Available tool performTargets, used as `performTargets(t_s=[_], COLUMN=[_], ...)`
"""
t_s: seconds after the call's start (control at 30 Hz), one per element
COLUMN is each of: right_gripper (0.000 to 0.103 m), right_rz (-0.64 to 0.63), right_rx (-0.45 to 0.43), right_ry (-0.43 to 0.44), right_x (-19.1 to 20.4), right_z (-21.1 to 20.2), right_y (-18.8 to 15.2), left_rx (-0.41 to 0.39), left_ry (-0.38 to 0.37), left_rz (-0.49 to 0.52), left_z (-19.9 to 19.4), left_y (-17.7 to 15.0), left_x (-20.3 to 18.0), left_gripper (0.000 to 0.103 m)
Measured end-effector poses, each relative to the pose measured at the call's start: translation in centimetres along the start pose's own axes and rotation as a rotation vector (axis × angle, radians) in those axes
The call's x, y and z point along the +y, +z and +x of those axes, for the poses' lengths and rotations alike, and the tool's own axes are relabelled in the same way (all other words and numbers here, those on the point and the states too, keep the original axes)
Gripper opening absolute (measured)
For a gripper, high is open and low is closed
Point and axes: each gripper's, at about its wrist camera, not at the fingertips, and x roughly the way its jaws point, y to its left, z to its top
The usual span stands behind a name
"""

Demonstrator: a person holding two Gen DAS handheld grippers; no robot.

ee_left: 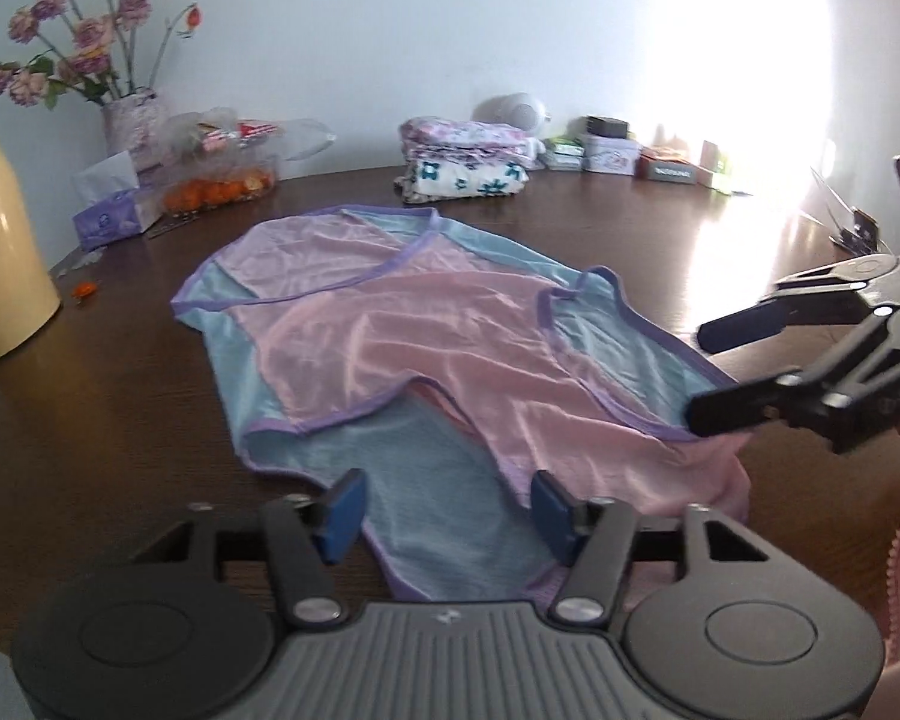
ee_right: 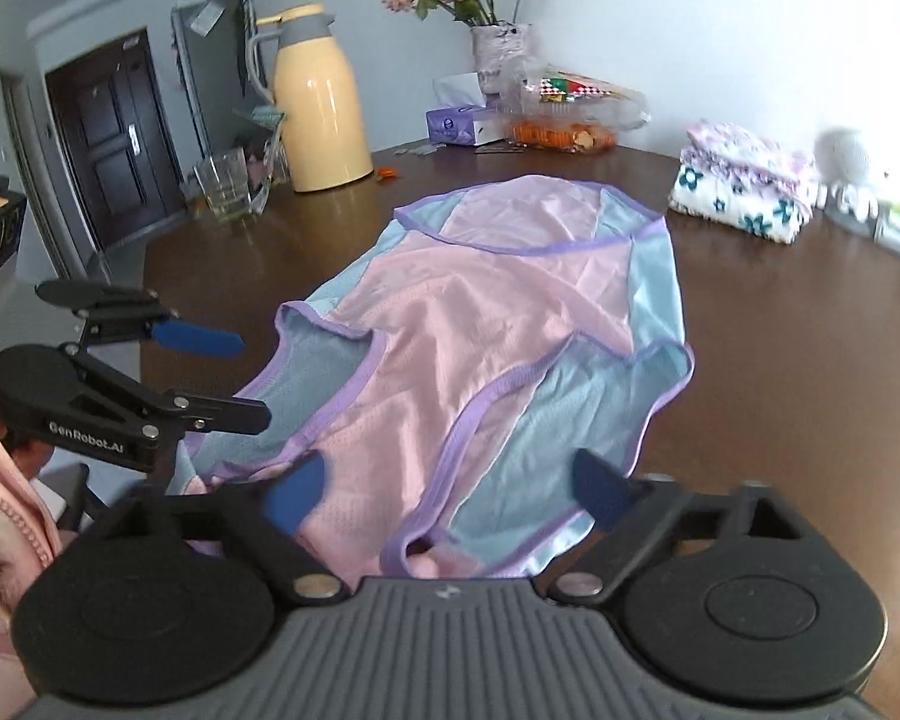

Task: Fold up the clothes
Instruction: 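Pinch the garment's leg-opening trim with the left gripper and tug it flat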

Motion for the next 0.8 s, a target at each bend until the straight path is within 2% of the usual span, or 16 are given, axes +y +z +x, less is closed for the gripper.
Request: performTargets(t_s=[0.03,0.07,0.1,0.17,0.2,0.43,0.7,0.77,0.8], right_gripper=[0.059,0.051,0.047,0.034,0.033,0.031,0.033,0.04,0.043], right_rz=[0.007,0.015,0.016,0.001,-0.01,-0.049,-0.025,-0.018,-0.008], right_rx=[0.008,0.017,0.029,0.064,0.075,0.101,0.103,0.095,0.082], right_ry=[0.011,0.023,0.027,0.017,0.007,-0.084,-0.123,-0.119,-0.112], right_x=[0.0,0.0,0.0,0.4,0.6,0.5,-0.3,-0.2,-0.2], right_z=[0.2,0.3,0.5,0.8,0.9,-0.3,-1.3,-1.3,-1.4], right_y=[-0.2,-0.5,-0.8,-1.3,-1.5,-2.4,-2.6,-2.5,-2.4], left_rx=[0.011,0.021,0.032,0.055,0.065,0.069,0.06,0.053,0.034], left_ry=[-0.01,-0.019,-0.029,-0.046,-0.051,-0.057,-0.071,-0.066,-0.062], left_rz=[0.012,0.024,0.037,0.049,0.048,0.078,0.077,0.069,0.051], left_z=[0.1,0.2,0.3,0.6,0.8,0.7,0.9,0.9,0.6], left_y=[-0.2,-0.3,-0.5,-0.9,-1.1,-1.2,-1.0,-1.0,-0.9], left_x=[-0.3,-0.6,-1.0,-1.4,-1.5,-2.3,-2.0,-1.7,-1.4], left_gripper=[0.035,0.031,0.023,0.02,0.019,0.018,0.018,0.024,0.036])
